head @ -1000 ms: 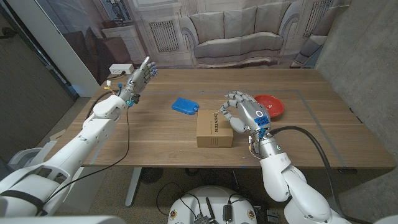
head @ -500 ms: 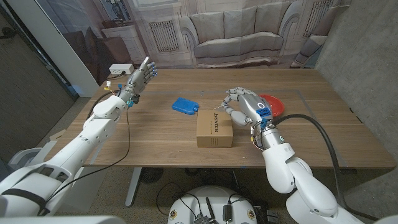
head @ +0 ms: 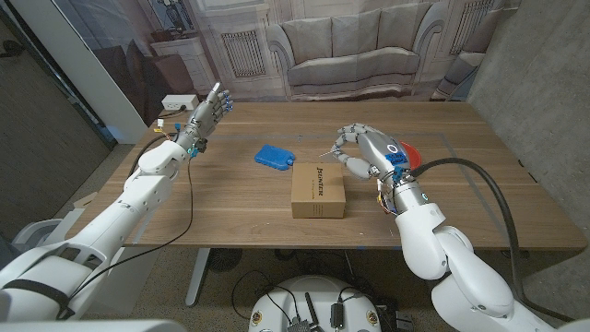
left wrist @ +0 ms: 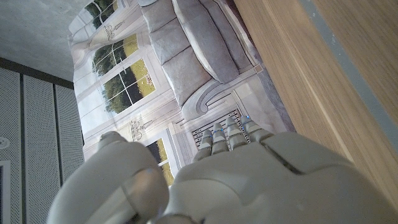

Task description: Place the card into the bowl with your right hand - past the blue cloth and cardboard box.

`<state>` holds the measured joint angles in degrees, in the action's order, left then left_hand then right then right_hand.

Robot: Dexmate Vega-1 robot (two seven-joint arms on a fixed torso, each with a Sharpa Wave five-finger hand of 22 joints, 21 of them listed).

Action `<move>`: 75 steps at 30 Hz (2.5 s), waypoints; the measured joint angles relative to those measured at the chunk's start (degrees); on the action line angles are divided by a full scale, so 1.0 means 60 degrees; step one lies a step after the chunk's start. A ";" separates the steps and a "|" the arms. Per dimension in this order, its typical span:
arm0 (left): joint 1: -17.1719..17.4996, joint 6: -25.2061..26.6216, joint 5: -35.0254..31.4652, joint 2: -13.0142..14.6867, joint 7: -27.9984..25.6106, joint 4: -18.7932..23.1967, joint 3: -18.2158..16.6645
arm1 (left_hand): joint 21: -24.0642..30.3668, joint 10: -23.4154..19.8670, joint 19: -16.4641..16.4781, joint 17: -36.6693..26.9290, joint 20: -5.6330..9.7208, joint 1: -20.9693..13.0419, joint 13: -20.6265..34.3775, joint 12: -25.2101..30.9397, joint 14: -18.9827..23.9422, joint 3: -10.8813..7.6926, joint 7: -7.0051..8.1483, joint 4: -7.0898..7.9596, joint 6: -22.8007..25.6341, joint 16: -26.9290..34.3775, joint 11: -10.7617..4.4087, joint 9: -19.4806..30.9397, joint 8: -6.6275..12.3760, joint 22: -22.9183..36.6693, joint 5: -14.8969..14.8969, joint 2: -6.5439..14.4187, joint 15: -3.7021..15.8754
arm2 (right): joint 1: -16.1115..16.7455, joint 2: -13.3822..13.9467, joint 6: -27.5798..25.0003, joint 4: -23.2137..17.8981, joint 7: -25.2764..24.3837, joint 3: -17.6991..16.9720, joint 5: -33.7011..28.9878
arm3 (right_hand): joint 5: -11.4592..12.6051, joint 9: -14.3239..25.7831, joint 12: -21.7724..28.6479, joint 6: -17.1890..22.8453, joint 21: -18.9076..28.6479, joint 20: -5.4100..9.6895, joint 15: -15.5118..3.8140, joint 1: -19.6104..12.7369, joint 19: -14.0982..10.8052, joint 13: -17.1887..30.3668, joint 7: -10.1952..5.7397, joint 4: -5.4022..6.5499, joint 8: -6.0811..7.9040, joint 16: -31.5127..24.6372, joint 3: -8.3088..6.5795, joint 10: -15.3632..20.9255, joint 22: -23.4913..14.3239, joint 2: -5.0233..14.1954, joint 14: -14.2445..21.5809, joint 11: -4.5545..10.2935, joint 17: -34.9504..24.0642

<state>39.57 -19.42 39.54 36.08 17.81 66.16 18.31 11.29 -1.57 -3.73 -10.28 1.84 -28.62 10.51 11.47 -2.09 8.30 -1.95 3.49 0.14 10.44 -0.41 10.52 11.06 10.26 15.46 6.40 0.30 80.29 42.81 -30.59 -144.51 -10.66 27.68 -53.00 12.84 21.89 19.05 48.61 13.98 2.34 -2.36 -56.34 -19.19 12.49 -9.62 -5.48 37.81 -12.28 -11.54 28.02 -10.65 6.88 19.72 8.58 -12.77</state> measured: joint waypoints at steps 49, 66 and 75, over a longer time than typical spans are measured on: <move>0.0480 -0.0040 0.0022 0.0251 -0.0274 0.0506 -0.0169 | 0.0000 0.0053 0.0000 0.0000 0.0000 -0.0075 0.0000 0.0000 -0.0051 0.0040 -0.0104 -0.0040 0.0001 0.0000 0.0052 0.0000 0.0000 -0.0022 -0.0035 0.0073 -0.0051 | -0.0796 0.0350 -0.0141 0.0426 -0.0019 -0.0920 0.2030 | -0.0073 0.0013 -0.0037 -0.0057 -0.0094 0.0000 0.0000 0.0040 0.0001 0.0002 -0.0018 -0.0003 0.0029 0.0072 -0.0003 0.0052 -0.0004 0.0041 -0.0001 -0.0049 0.0087; 0.0739 0.0007 0.0036 0.0451 -0.0370 0.0868 -0.0293 | 0.0000 0.0052 0.0000 0.0000 0.0000 -0.0113 0.0000 0.0000 -0.0051 0.0040 -0.0103 -0.0040 0.0002 0.0000 0.0052 0.0000 0.0000 -0.0021 -0.0034 0.0037 -0.0051 | -0.0965 0.0537 -0.0367 0.0680 -0.0402 -0.1111 0.2416 | -0.0073 0.0059 -0.0037 -0.0048 -0.0112 0.0001 0.0000 0.0051 0.0001 0.0003 0.0021 -0.0002 0.0016 0.0071 -0.0002 0.0052 -0.0005 0.0051 -0.0001 -0.0049 0.0086; 0.0835 0.0004 0.0052 0.0535 -0.0382 0.0975 -0.0366 | 0.0000 0.0088 0.0000 0.0000 0.0000 -0.0152 0.0000 0.0000 -0.0051 0.0040 -0.0103 -0.0040 0.0002 0.0000 0.0088 0.0000 0.0000 -0.0020 -0.0033 0.0076 -0.0051 | -0.1114 0.0550 -0.0611 0.0840 -0.0577 -0.1084 0.2552 | -0.0072 0.0057 -0.0037 -0.0050 -0.0112 0.0001 0.0000 0.0050 0.0001 0.0004 0.0019 0.0015 0.0009 0.0072 0.0015 0.0052 -0.0005 0.0050 -0.0001 -0.0048 0.0132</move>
<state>44.58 -19.40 39.85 39.29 15.52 72.01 16.11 11.29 -1.04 -3.73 -10.28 1.84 -29.53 10.51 11.47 -2.39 8.54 -2.57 3.25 0.15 10.44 0.12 10.52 11.06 10.14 15.26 6.86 -0.01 73.60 46.12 -34.26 -139.47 -14.13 21.17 -37.69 12.41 22.23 18.83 48.30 13.31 2.34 -2.36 -56.04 -19.18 12.51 -9.50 -5.39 37.86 -11.85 -11.45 28.33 -10.68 7.18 19.72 8.29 -11.97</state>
